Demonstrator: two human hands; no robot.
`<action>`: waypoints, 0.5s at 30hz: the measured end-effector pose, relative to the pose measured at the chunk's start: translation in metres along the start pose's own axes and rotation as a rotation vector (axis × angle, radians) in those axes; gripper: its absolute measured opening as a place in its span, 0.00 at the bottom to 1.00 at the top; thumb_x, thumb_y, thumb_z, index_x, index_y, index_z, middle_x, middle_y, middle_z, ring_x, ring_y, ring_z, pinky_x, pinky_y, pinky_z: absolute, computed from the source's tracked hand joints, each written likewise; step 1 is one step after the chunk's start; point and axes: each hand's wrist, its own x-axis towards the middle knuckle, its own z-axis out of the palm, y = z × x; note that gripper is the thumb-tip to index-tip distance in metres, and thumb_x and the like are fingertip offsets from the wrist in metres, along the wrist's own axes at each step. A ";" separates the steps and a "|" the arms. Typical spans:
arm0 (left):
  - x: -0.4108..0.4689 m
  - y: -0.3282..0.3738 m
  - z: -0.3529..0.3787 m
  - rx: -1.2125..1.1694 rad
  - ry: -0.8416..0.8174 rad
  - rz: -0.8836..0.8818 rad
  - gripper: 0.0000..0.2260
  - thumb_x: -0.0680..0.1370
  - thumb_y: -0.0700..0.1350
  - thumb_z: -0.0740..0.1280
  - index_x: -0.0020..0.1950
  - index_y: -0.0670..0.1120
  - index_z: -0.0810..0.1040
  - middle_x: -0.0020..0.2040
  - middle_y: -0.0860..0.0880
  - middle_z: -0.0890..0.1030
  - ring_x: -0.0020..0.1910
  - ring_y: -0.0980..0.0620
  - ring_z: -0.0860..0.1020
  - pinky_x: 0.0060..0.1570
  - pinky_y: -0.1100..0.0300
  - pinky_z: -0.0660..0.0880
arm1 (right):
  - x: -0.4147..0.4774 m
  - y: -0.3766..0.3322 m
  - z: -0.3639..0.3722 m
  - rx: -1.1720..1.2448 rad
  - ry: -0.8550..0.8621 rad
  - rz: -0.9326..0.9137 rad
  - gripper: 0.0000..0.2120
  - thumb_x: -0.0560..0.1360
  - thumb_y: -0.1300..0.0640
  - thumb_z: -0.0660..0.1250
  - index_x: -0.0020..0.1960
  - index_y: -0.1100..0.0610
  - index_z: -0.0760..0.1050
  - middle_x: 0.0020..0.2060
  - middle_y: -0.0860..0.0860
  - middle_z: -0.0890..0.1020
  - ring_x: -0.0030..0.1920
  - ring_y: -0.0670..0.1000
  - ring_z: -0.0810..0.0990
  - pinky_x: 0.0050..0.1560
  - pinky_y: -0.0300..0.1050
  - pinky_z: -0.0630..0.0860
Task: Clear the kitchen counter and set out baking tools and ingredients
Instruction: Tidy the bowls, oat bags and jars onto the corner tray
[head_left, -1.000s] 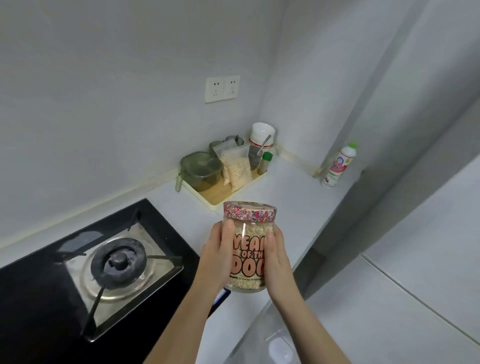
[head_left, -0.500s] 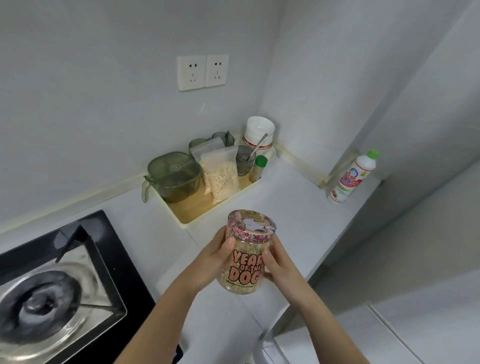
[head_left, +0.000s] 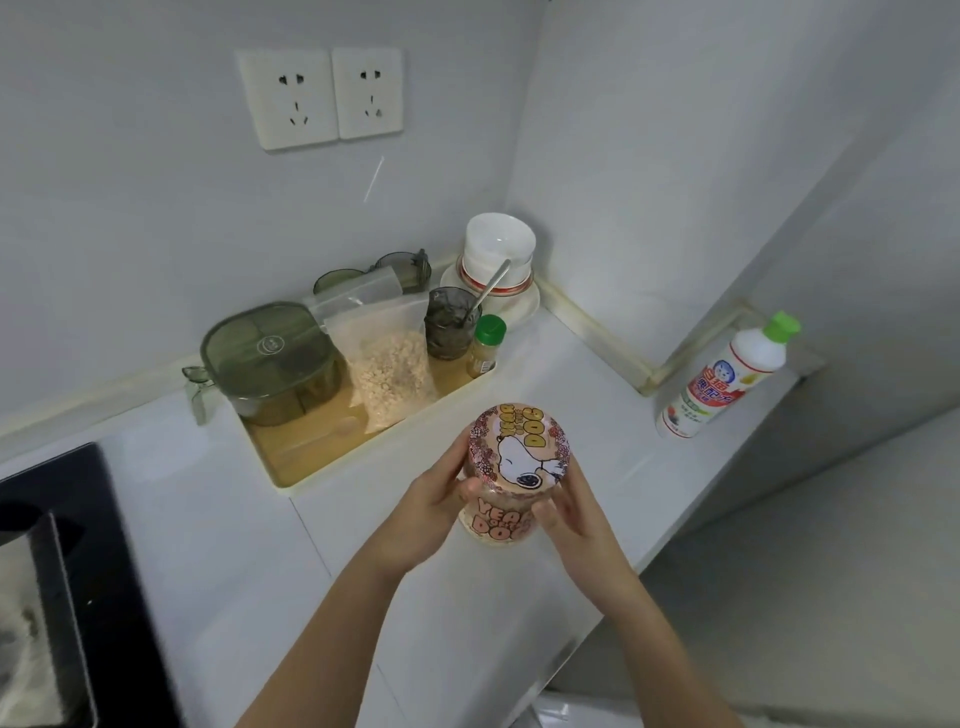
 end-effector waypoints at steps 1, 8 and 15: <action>0.005 -0.001 0.002 0.005 0.007 0.002 0.25 0.82 0.46 0.58 0.78 0.50 0.55 0.75 0.53 0.66 0.74 0.53 0.62 0.72 0.44 0.61 | 0.003 0.004 -0.002 0.001 0.011 0.008 0.31 0.79 0.59 0.62 0.78 0.50 0.54 0.74 0.50 0.66 0.74 0.53 0.64 0.72 0.62 0.63; 0.025 -0.009 0.010 0.016 -0.010 0.037 0.24 0.82 0.38 0.57 0.78 0.47 0.55 0.75 0.51 0.66 0.74 0.52 0.63 0.72 0.50 0.64 | 0.011 0.024 -0.011 0.079 0.039 0.011 0.30 0.78 0.62 0.62 0.77 0.49 0.56 0.73 0.46 0.66 0.74 0.49 0.64 0.69 0.45 0.69; 0.032 -0.017 0.012 0.018 -0.002 0.020 0.26 0.81 0.43 0.61 0.78 0.50 0.56 0.75 0.55 0.66 0.74 0.55 0.63 0.71 0.53 0.65 | 0.017 0.031 -0.018 0.130 0.022 0.024 0.30 0.78 0.67 0.62 0.76 0.51 0.56 0.72 0.44 0.68 0.73 0.47 0.65 0.65 0.36 0.69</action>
